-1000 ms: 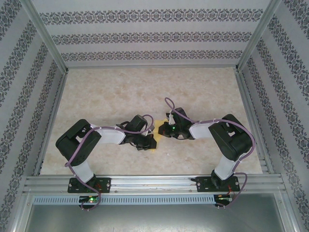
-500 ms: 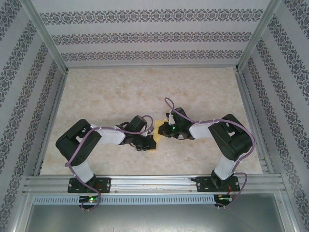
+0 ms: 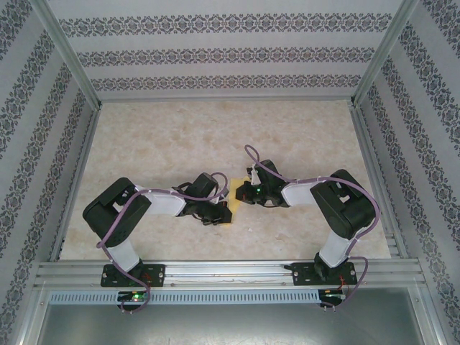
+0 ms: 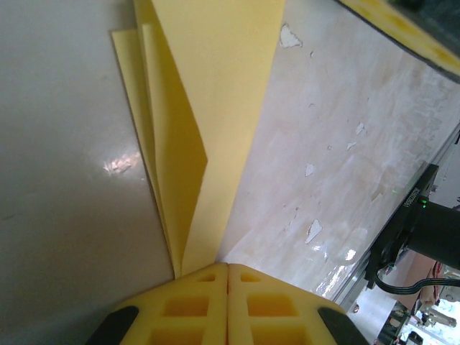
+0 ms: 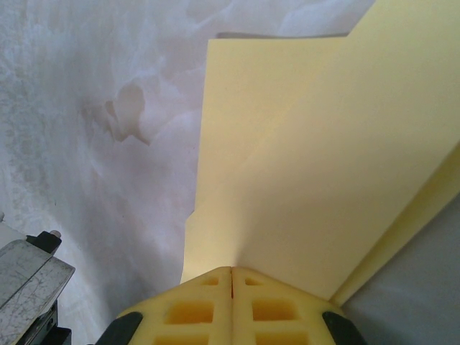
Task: Fold a paper plane with a square sheet of paper (fold left side to right side)
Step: Fold the wing for the fifth time at the center of the table.
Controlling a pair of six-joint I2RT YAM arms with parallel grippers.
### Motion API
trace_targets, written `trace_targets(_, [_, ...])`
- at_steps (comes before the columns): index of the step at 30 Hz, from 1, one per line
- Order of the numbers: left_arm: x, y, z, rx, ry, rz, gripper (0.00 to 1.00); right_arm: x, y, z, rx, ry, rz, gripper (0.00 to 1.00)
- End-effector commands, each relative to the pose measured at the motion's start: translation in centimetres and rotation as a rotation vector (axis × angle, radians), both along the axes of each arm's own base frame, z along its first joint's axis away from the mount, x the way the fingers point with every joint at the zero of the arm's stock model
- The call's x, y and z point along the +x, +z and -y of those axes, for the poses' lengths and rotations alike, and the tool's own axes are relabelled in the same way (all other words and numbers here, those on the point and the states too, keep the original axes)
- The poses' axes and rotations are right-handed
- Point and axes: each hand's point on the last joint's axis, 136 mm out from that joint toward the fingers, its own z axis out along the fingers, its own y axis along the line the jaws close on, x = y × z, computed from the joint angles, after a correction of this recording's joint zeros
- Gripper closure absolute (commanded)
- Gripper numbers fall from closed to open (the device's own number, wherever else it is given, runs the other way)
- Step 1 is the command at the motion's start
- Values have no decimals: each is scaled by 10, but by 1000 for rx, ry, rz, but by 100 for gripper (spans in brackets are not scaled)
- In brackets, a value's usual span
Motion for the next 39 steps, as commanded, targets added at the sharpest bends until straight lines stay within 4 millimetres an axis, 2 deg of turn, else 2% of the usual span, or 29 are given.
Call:
trace_targets(1, [-19,-17,-19,77,-3,-48,93,-21,-55,34,-192,-38,-115,100])
trace_targets(16, [-36,-11,-33,102,-11,-40,93,-21,-55,35,-194,-39,-118,100])
trace_targets(21, [-33,14,-30,61,-13,2,93,-21,-54,35,-191,-38,-115,100])
trace_targets(26, [-15,48,-21,-19,8,60,93,-20,-52,34,-187,-39,-114,100])
trace_targets(28, [-7,56,-17,-29,3,81,93,-20,-52,34,-186,-40,-113,100])
trace_targets(33, [12,52,2,-42,-22,88,94,-19,-50,33,-183,-40,-108,100])
trace_targets(39, [27,26,4,36,-43,99,94,-19,-48,32,-176,-39,-107,100])
